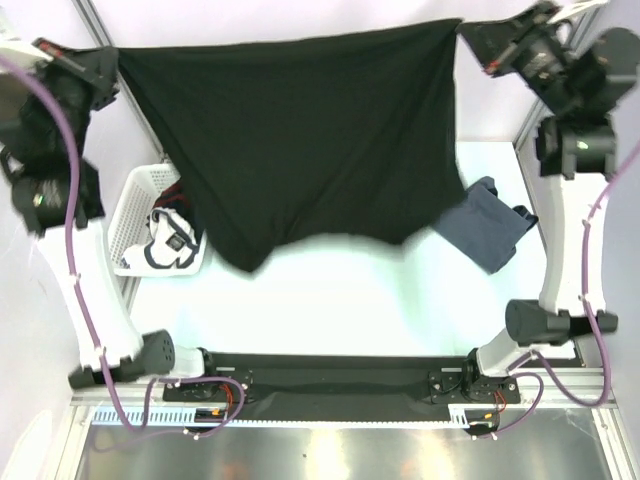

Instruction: Fold and stack the tank tops

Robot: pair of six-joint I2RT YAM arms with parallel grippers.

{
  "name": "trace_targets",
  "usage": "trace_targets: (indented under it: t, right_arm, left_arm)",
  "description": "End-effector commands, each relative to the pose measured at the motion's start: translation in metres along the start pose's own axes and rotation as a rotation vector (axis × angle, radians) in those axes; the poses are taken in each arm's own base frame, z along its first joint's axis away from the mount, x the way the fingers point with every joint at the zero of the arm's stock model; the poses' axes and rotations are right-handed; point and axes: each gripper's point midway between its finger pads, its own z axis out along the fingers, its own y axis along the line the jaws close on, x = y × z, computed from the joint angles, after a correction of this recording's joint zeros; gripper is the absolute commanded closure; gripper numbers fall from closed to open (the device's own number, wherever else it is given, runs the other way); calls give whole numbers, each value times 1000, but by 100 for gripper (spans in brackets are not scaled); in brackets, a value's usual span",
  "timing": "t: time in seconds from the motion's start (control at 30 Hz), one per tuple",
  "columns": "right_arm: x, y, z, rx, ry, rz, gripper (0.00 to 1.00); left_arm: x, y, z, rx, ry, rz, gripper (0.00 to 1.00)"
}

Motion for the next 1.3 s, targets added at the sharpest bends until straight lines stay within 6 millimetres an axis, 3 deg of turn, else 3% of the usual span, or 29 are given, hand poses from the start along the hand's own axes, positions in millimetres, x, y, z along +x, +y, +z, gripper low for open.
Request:
trace_targets:
  t: [0.0, 0.03, 0.07, 0.1, 0.13, 0.17, 0.2, 0.27, 0.3, 0.37, 0.4, 0.47, 0.57, 0.67, 0.7, 0.77, 0.83, 1.0, 1.13, 1.17, 1.23, 1.27]
  right_arm:
    - [-66, 77, -47, -119, -164, -132, 100]
    - [-69, 83, -52, -130, -177, -150, 100]
    - [-71, 97, -66, -141, -188, -167, 100]
    - [-74, 106, -75, -147, -201, -184, 100]
    - [-77, 114, -83, -151, -215, -208, 100]
    - [-80, 133, -101, -165, -235, -236, 100]
    - [-82, 142, -110, -171, -246, -254, 100]
    - [-86, 160, -131, -168, -282, -301, 100]
    - [-88, 180, -152, -179, -312, -331, 100]
    - [-91, 195, -171, -173, -342, -374, 100]
    - [-94, 212, -189, -177, -365, -399, 100]
    - [-98, 223, -204, -164, -396, -437, 100]
    - [-107, 240, -222, -151, -429, -464, 100]
    - [-114, 249, -227, -150, -435, -476, 100]
    - [-115, 249, -227, -148, -435, -475, 100]
    - [-119, 242, -219, -128, -430, -461, 100]
    - [-119, 231, -209, -110, -414, -439, 100]
    - [-105, 175, -154, -77, -309, -335, 100]
    - [-84, 133, -116, -67, -231, -261, 100]
    - [-78, 121, -108, -60, -214, -233, 100]
    - [-55, 91, -89, -49, -166, -189, 100]
    - [-48, 82, -84, -44, -156, -164, 100]
  left_arm:
    - [-67, -55, -62, 111, -204, 65, 100]
    - [-80, -67, -87, 125, -257, 78, 100]
    - [-80, -66, -92, 125, -272, 81, 100]
    - [-89, -78, -115, 145, -313, 97, 100]
    - [-92, -82, -125, 150, -331, 104, 100]
    - [-92, -85, -134, 159, -341, 112, 100]
    - [-99, -97, -160, 188, -380, 121, 100]
    - [-101, -101, -179, 194, -407, 124, 99]
    - [-107, -111, -204, 213, -443, 128, 100]
    - [-111, -118, -224, 222, -472, 134, 100]
    - [-114, -122, -236, 229, -490, 135, 99]
    - [-120, -126, -248, 222, -503, 141, 100]
    - [-123, -127, -246, 207, -489, 123, 100]
    - [-124, -123, -234, 193, -474, 99, 100]
    - [-122, -118, -220, 177, -453, 89, 100]
    - [-123, -117, -209, 175, -432, 80, 100]
    - [-115, -110, -178, 177, -377, 67, 100]
    - [-85, -82, -108, 148, -247, 25, 100]
    - [-62, -67, -71, 157, -174, 16, 100]
    - [-45, -54, -56, 142, -129, 9, 100]
    - [-33, -43, -42, 136, -107, 8, 100]
    - [-11, -27, -29, 114, -61, -4, 100]
